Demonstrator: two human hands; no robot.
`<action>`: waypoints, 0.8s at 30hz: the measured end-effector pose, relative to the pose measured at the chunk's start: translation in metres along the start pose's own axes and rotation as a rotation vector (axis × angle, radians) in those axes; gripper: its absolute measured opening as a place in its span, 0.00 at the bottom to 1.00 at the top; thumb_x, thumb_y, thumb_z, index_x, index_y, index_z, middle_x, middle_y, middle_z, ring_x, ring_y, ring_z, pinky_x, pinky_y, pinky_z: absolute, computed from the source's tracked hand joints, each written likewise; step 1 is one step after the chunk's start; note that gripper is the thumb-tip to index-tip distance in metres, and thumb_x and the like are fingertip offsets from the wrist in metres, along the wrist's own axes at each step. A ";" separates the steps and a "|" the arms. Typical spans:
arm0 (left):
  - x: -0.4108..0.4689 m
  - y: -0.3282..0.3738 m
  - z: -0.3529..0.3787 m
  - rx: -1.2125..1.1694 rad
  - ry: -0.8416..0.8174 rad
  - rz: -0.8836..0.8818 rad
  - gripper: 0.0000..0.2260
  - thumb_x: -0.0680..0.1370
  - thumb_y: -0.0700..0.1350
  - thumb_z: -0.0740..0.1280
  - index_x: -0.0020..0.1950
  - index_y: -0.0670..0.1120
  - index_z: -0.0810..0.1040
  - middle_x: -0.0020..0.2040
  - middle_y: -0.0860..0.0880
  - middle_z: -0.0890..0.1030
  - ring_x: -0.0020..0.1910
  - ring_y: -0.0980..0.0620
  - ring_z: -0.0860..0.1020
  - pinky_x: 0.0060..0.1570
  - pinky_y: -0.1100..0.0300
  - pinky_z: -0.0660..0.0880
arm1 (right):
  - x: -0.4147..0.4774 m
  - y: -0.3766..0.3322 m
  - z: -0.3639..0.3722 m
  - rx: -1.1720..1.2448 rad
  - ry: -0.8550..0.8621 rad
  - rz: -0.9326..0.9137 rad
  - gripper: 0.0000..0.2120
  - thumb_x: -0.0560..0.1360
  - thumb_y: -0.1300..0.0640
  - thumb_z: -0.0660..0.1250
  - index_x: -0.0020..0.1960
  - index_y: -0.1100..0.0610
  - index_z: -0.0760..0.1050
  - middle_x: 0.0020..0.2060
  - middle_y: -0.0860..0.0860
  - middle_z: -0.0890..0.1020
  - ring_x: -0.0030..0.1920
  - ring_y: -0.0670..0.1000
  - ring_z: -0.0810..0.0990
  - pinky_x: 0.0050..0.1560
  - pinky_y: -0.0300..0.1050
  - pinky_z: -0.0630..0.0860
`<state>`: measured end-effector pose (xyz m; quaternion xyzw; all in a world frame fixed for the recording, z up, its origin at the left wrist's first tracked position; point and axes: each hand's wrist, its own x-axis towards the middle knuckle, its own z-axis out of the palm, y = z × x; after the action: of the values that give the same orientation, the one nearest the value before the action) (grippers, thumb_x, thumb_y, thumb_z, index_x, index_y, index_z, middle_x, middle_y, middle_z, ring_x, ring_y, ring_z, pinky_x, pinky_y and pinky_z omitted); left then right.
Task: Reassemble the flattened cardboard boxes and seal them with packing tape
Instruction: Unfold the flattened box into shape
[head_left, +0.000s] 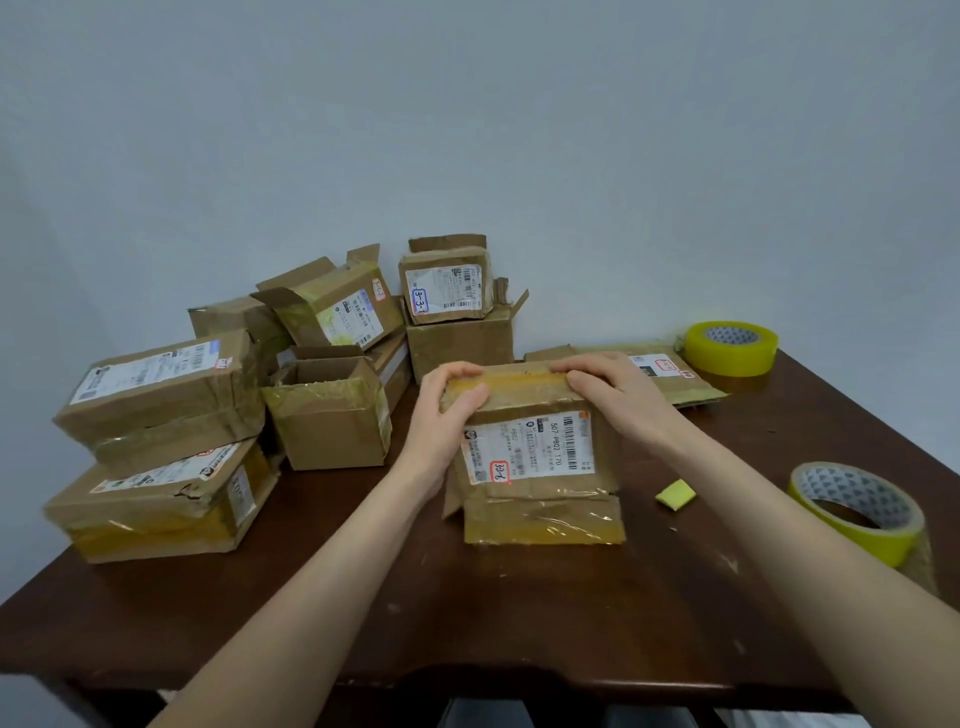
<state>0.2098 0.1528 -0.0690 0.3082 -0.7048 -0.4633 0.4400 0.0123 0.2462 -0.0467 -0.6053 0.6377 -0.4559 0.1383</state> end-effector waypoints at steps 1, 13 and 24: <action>-0.002 -0.009 0.003 0.025 0.002 -0.009 0.05 0.77 0.47 0.67 0.52 0.54 0.76 0.61 0.49 0.71 0.59 0.49 0.74 0.55 0.53 0.75 | -0.001 0.002 0.001 -0.019 -0.014 0.010 0.12 0.80 0.54 0.59 0.58 0.45 0.78 0.60 0.47 0.71 0.64 0.43 0.64 0.59 0.39 0.60; 0.015 -0.004 -0.023 0.185 0.092 0.042 0.10 0.70 0.59 0.65 0.47 0.57 0.78 0.56 0.48 0.76 0.58 0.48 0.75 0.59 0.42 0.72 | 0.017 -0.001 0.028 0.074 0.032 -0.011 0.18 0.82 0.48 0.56 0.53 0.59 0.79 0.49 0.54 0.81 0.51 0.51 0.78 0.52 0.41 0.71; 0.027 0.021 -0.029 1.403 -0.341 0.352 0.47 0.60 0.81 0.45 0.76 0.61 0.47 0.78 0.48 0.54 0.77 0.48 0.52 0.74 0.43 0.50 | 0.028 -0.004 0.051 0.077 0.040 0.051 0.20 0.72 0.30 0.52 0.43 0.42 0.74 0.48 0.52 0.79 0.53 0.51 0.75 0.52 0.51 0.72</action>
<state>0.2241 0.1268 -0.0356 0.3231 -0.9326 0.1320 0.0920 0.0459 0.2008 -0.0613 -0.5741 0.6372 -0.4885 0.1604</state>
